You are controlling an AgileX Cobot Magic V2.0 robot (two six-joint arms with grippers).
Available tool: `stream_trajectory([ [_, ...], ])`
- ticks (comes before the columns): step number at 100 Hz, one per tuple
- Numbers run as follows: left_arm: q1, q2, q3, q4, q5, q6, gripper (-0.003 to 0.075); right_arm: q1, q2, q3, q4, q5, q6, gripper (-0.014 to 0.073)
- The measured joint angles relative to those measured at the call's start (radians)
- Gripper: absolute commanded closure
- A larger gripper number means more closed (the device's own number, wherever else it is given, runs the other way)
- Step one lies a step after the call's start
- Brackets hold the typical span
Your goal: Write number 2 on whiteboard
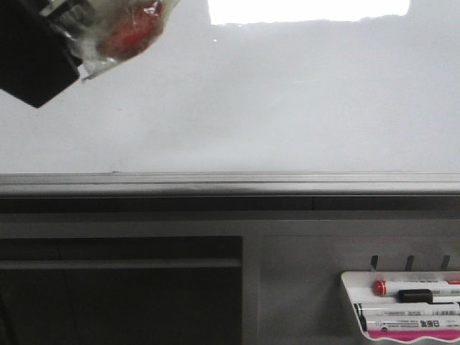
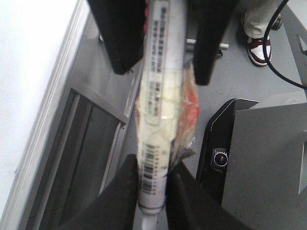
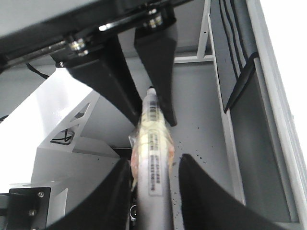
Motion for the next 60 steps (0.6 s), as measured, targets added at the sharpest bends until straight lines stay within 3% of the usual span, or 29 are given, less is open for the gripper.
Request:
stream_trajectory([
  [19, 0.0, 0.0, 0.0, 0.0, -0.003, 0.0, 0.0682, 0.0, 0.0, 0.0, 0.0, 0.0, 0.0, 0.0473],
  [43, 0.0, 0.0, 0.0, 0.0, -0.007, 0.001, 0.0682, 0.0, 0.0, 0.0, 0.0, 0.0, -0.008, 0.0627],
  [60, 0.0, 0.0, 0.0, 0.002, -0.008, 0.001, 0.0682, 0.0, 0.0, -0.002, 0.0, 0.0, -0.01, 0.0642],
])
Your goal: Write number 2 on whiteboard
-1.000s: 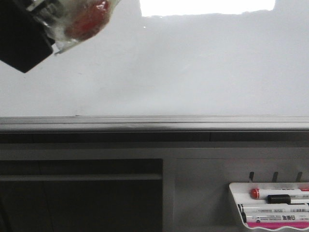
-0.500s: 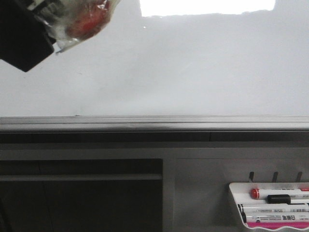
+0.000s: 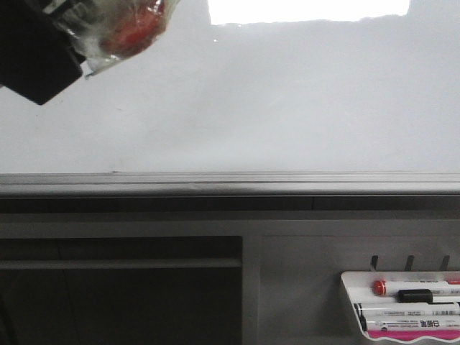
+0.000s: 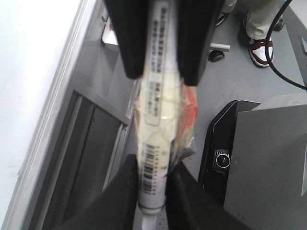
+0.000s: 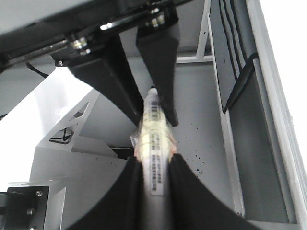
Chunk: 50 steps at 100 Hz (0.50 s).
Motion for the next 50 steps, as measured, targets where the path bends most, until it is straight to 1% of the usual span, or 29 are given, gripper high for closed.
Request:
stream_trajectory([
  [9, 0.0, 0.0, 0.0, 0.001, -0.001, 0.002, 0.0661, 0.0, 0.0, 0.001, 0.0, 0.0, -0.002, 0.0642],
  [12, 0.0, 0.0, 0.0, 0.001, -0.001, 0.002, 0.0641, 0.0, 0.0, 0.001, 0.0, 0.0, -0.002, 0.0642],
  [16, 0.0, 0.0, 0.0, 0.001, -0.002, 0.002, 0.0594, 0.0, 0.0, 0.001, 0.0, 0.0, -0.002, 0.0642],
  [23, 0.0, 0.0, 0.0, 0.007, -0.005, 0.002, 0.0476, 0.0, 0.0, 0.001, 0.0, 0.0, -0.002, 0.0642],
  [26, 0.0, 0.0, 0.0, 0.012, -0.009, 0.002, 0.0409, 0.0, 0.0, 0.001, 0.0, 0.0, -0.002, 0.0642],
  [27, 0.0, 0.0, 0.0, 0.016, -0.008, 0.002, 0.0409, 0.0, 0.0, 0.001, 0.0, 0.0, -0.002, 0.0642],
  [28, 0.0, 0.0, 0.0, 0.018, -0.011, 0.002, 0.037, 0.0, 0.0, 0.001, 0.0, 0.0, -0.002, 0.0642],
  [35, 0.0, 0.0, 0.0, 0.031, -0.03, 0.002, 0.0265, 0.0, 0.0, 0.001, 0.0, 0.0, 0.0, 0.0642],
  [41, 0.0, -0.001, 0.0, 0.049, -0.045, -0.003, 0.0224, 0.0, 0.0, 0.001, 0.0, 0.0, 0.003, 0.0642],
  [50, 0.003, -0.016, 0.0, 0.077, -0.059, -0.03, 0.022, -0.015, -0.004, 0.001, 0.0, 0.002, 0.015, 0.0642],
])
